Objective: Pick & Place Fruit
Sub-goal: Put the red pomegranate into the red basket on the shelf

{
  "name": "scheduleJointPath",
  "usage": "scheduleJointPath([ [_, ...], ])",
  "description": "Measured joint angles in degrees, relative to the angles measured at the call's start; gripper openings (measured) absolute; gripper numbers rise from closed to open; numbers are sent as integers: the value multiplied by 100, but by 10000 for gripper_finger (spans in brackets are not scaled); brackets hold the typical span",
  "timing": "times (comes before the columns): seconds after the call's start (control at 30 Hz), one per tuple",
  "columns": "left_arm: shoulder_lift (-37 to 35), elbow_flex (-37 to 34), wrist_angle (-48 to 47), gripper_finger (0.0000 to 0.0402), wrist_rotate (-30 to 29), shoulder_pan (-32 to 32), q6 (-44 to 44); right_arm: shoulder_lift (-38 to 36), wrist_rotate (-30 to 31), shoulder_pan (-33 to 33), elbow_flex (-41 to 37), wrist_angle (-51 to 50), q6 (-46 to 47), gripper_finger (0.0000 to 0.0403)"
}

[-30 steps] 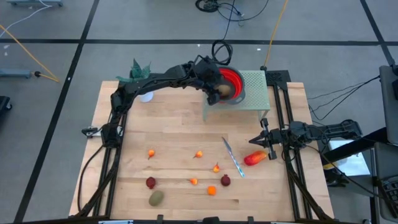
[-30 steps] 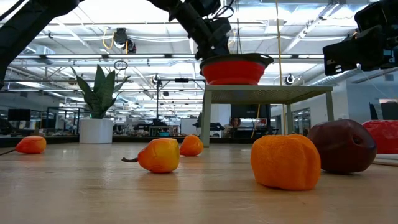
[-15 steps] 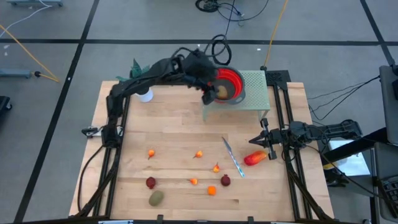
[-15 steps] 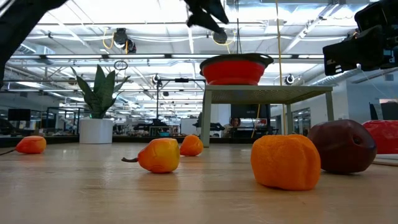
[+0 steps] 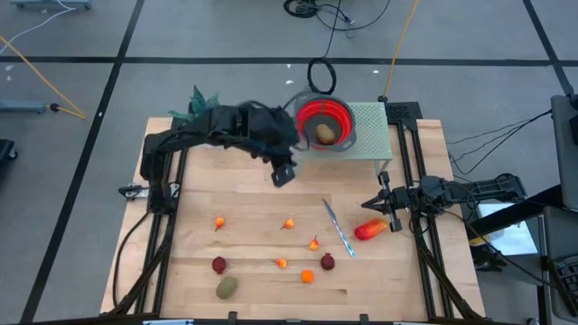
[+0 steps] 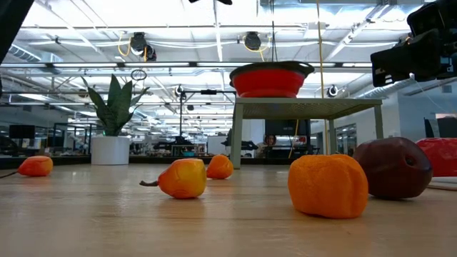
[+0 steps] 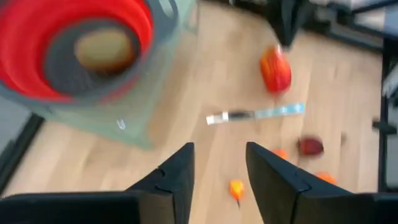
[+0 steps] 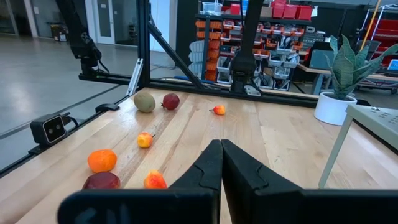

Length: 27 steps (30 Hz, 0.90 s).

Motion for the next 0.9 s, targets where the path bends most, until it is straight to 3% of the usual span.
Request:
scheduleJointPath([
  [0.7, 44, -200, -568, 8, -618, -1336, -1689, 0, 0, 1, 0, -2, 0, 0],
  [0.9, 42, -452, -535, 13, -641, -1507, -2017, 0, 0, -1, 0, -2, 0, 0],
])
